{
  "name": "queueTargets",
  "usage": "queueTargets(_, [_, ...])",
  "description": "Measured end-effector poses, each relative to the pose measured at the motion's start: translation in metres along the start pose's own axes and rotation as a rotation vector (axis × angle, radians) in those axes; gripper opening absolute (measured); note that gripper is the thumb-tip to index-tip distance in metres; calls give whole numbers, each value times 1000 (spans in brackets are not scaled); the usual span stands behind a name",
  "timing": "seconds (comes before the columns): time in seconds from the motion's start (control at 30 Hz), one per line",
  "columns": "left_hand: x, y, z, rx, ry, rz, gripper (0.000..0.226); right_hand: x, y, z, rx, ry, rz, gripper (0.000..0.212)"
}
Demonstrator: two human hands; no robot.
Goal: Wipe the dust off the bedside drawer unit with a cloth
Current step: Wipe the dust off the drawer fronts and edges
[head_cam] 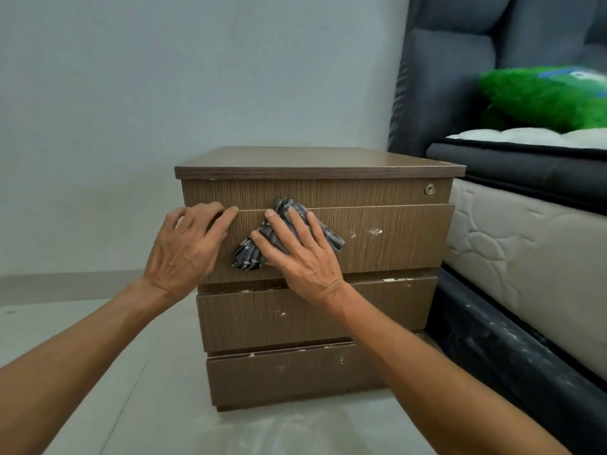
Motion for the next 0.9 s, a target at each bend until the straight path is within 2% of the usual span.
queueTargets(0.23, [-11, -12, 17, -33, 32, -9, 46, 5, 41, 52, -95, 43, 57, 53])
queueTargets(0.4, [-13, -14, 17, -26, 57, -1, 44, 20, 76, 99, -280, 44, 29, 48])
queueTargets(0.57, [-11, -15, 20, 3, 76, -4, 43, 34, 103, 128, -703, -8, -14, 54])
queueTargets(0.77, [-9, -16, 22, 28, 94, -15, 41, 53, 112, 136, -1135, -157, 38, 57])
queueTargets(0.83, [-6, -16, 23, 43, 107, -33, 45, 59, 119, 134, -1370, -230, 44, 53])
queueTargets(0.9, [-3, -17, 23, 51, 118, -67, 47, 68, 124, 133, -1589, -304, 131, 43])
Point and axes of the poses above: each hand's wrist, its own y-axis away from the middle knuckle, its own x-axis out of the back of the hand, z = x × y, the point moved 1 cm from there along -y, towards the middle knuckle, and after that the axes turned 2 degrees about x, right-handed, at the moved point
